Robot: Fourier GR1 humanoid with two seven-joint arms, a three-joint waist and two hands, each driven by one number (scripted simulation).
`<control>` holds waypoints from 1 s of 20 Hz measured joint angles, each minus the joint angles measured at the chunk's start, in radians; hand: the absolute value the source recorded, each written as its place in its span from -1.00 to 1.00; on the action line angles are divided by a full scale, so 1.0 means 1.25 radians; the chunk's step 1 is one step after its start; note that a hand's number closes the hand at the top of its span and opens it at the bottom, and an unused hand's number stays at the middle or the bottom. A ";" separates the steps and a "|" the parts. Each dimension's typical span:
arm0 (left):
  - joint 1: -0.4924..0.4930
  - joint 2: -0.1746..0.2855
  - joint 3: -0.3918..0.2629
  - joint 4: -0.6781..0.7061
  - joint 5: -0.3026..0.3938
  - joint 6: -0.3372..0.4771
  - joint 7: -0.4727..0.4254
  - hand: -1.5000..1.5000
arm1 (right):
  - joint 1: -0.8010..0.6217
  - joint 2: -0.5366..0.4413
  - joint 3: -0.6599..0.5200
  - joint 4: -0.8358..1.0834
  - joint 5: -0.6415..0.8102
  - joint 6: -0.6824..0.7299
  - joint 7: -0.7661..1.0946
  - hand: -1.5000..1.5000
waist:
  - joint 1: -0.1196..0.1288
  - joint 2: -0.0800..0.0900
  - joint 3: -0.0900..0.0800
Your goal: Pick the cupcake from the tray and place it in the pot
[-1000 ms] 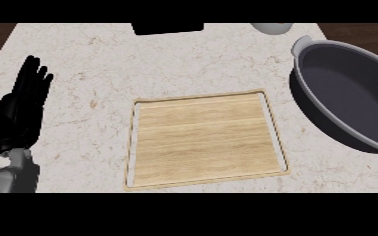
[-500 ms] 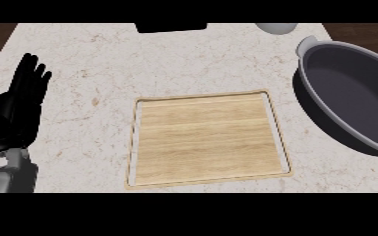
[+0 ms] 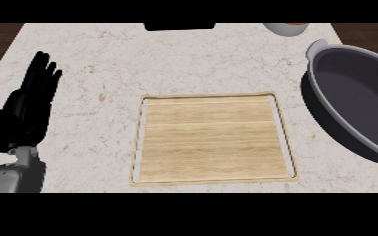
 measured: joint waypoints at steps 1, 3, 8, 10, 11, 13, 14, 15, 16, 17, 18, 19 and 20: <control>0.000 -0.003 0.000 0.001 0.000 0.000 -0.003 0.00 | -0.001 -0.005 -0.036 0.025 -0.046 0.027 -0.019 1.00 | 0.003 0.000 0.000; 0.002 -0.006 -0.006 0.002 -0.002 -0.006 -0.008 0.00 | -0.027 -0.016 -0.098 0.089 -0.132 0.082 -0.035 1.00 | 0.013 0.001 -0.001; -0.024 -0.015 -0.018 0.016 -0.011 -0.008 -0.008 0.00 | -0.141 -0.032 -0.163 0.303 -0.235 0.196 -0.094 1.00 | 0.034 0.005 -0.001; -0.038 -0.015 -0.019 0.025 -0.011 -0.010 -0.006 0.00 | -0.172 -0.043 -0.181 0.358 -0.175 0.160 -0.114 1.00 | 0.039 0.007 -0.001; -0.043 -0.014 -0.021 0.028 -0.012 -0.012 -0.006 0.00 | -0.187 -0.042 -0.181 0.390 -0.141 0.137 -0.127 1.00 | 0.043 0.008 -0.001; -0.053 -0.015 -0.025 0.023 -0.010 -0.015 0.004 0.00 | -0.232 -0.042 -0.169 0.457 -0.078 0.095 -0.138 1.00 | 0.053 0.010 -0.001; -0.057 -0.018 -0.025 0.027 -0.012 -0.012 0.005 0.00 | -0.255 -0.039 -0.160 0.496 -0.051 0.083 -0.151 1.00 | 0.054 0.010 -0.001; -0.061 -0.015 -0.021 0.035 -0.010 -0.016 0.001 0.00 | -0.284 -0.034 -0.149 0.536 -0.025 0.069 -0.164 1.00 | 0.055 0.010 -0.001; -0.060 -0.017 -0.023 0.034 -0.013 -0.015 0.001 0.00 | -0.313 -0.027 -0.131 0.574 0.002 0.059 -0.172 1.00 | 0.056 0.009 -0.001; -0.061 -0.022 -0.028 0.028 -0.017 -0.011 0.008 0.00 | -0.346 -0.015 -0.113 0.617 0.027 0.051 -0.187 1.00 | 0.057 0.009 -0.001; -0.063 -0.019 -0.021 0.036 -0.011 -0.019 -0.001 0.00 | -0.382 -0.002 -0.092 0.658 0.051 0.042 -0.196 1.00 | 0.059 0.010 -0.001; -0.060 -0.017 -0.018 0.033 -0.007 -0.024 -0.002 0.00 | -0.423 0.003 -0.080 0.705 0.068 0.042 -0.202 1.00 | 0.061 0.010 -0.001; -0.063 -0.020 -0.019 0.032 -0.009 -0.021 0.002 0.00 | -0.462 0.012 -0.063 0.747 0.091 0.041 -0.206 1.00 | 0.061 0.009 -0.001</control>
